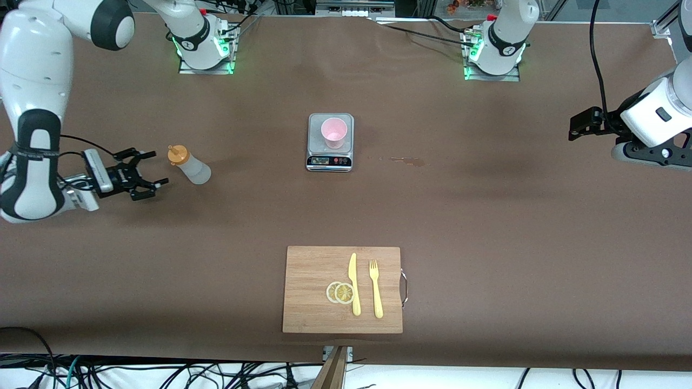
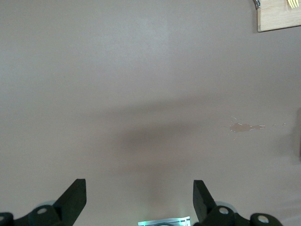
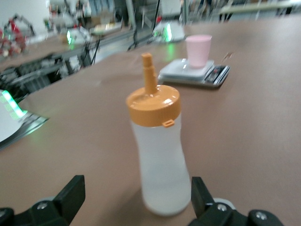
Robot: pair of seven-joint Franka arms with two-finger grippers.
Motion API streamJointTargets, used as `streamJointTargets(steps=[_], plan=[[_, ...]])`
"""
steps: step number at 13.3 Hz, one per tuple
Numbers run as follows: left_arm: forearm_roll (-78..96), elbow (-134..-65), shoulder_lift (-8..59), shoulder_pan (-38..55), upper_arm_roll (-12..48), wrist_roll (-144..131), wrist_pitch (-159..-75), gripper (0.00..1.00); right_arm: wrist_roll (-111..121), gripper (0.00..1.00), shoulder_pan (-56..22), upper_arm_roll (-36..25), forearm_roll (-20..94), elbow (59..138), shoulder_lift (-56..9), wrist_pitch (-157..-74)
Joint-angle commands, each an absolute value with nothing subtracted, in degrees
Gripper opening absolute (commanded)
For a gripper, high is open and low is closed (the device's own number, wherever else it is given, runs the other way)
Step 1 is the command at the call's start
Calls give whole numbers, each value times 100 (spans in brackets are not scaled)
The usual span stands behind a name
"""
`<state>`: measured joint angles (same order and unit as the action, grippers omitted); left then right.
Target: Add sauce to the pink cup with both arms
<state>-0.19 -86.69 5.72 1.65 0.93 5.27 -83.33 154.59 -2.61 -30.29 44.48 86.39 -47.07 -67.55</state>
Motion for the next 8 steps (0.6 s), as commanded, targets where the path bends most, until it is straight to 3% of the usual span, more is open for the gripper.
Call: streamJointTargets(steps=[1,5,8], plan=[[-97,-8517,633,167,105,642,-8271,100,14743,100,-438,-2997,3632,8876,-3528,-7275],[-88,-8517,633,167,105,659,-8271,100,12374,100,-650,-2594,2438,9622,-1806,-8294],[-88,-8508,633,167,105,668,-8271,100,10176,100,-668,-2260,1944,9800,-1074,-8393]])
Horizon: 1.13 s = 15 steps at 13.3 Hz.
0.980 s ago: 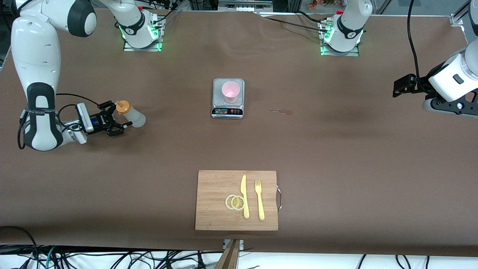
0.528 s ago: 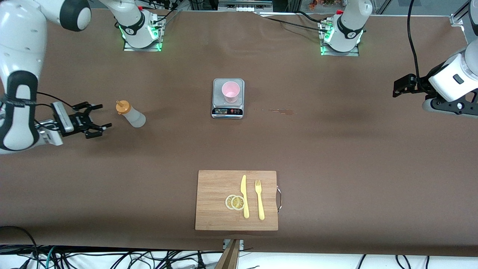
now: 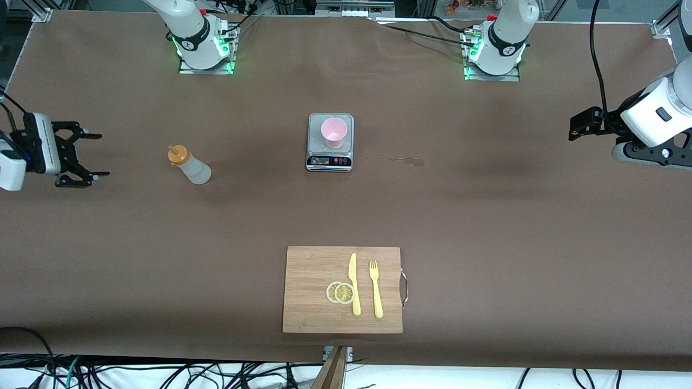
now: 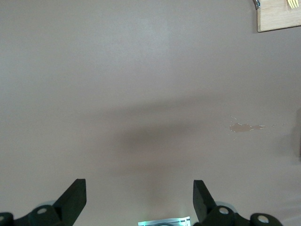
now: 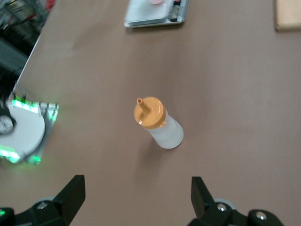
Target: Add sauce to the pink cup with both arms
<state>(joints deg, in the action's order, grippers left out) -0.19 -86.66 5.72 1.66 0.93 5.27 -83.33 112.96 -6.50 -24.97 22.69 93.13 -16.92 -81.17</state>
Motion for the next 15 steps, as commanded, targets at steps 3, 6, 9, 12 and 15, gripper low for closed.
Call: streamJointTargets(steps=[3,6,9,12,15], plan=[[-97,-8508,633,167,105,668,-8271,100,7918,100,-668,-1707,1399,9791,-503,-8499],[-97,-8508,633,167,105,668,-8271,100,5754,100,-668,-1030,854,9791,-2,-8490],[-97,-8508,633,167,105,659,-8271,100,4215,100,-668,-581,712,9782,254,-8429],[-97,-8508,633,158,105,659,-8271,100,2616,100,-668,-204,502,9739,351,-8429],[-105,-8508,633,176,105,659,-8271,100,1803,100,-668,131,10,9545,334,-8420]])
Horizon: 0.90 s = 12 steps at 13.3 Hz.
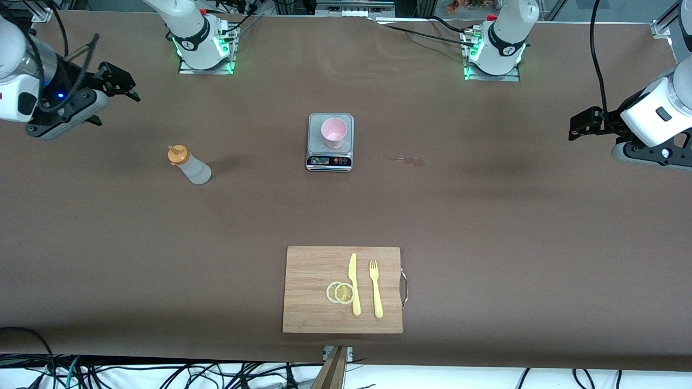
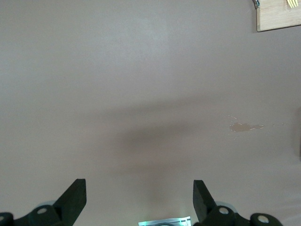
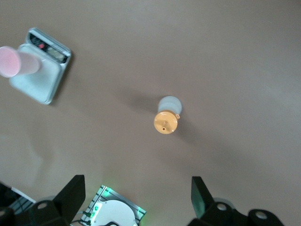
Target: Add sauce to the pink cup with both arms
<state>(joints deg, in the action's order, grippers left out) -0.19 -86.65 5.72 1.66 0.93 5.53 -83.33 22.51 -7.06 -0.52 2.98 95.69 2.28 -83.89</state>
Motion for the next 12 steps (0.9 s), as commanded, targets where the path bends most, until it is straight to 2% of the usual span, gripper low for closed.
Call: streamJointTargets(steps=[1,7,9,12], plan=[[-114,-8508,642,176,105,659,-8271,100,1793,100,-659,132,-70,9484,308,-8420],[-105,-8429,686,176,105,659,-8271,100,1776,100,-624,-219,-176,9431,299,-8385],[-105,-8429,686,176,105,659,-8262,100,1156,100,-580,-385,-255,9422,334,-8489],[-105,-8429,686,176,114,659,-8271,100,231,100,-642,-317,-719,9422,325,-8797]])
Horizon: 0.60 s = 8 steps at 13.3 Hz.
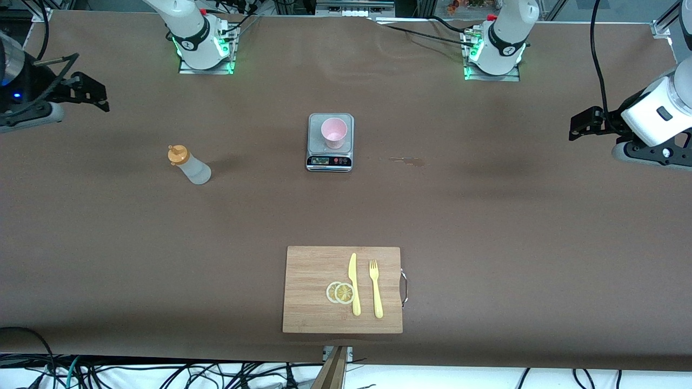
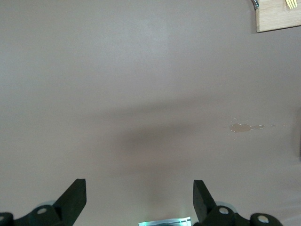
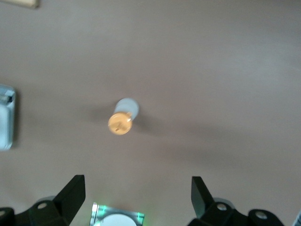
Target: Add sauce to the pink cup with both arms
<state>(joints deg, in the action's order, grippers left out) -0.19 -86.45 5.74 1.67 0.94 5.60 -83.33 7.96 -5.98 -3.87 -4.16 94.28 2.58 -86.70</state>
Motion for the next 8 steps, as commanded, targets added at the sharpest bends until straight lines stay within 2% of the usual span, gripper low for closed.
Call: streamJointTargets(steps=[1,4,8], plan=[[-105,-8429,686,176,114,659,-8271,100,168,100,-650,-264,-782,9413,290,-8859],[-105,-8429,686,185,114,650,-8271,100,202,100,-598,-544,-21,9413,211,-8939],[-114,-8429,686,185,114,650,-8271,100,141,100,-615,-528,141,9431,246,-8781]])
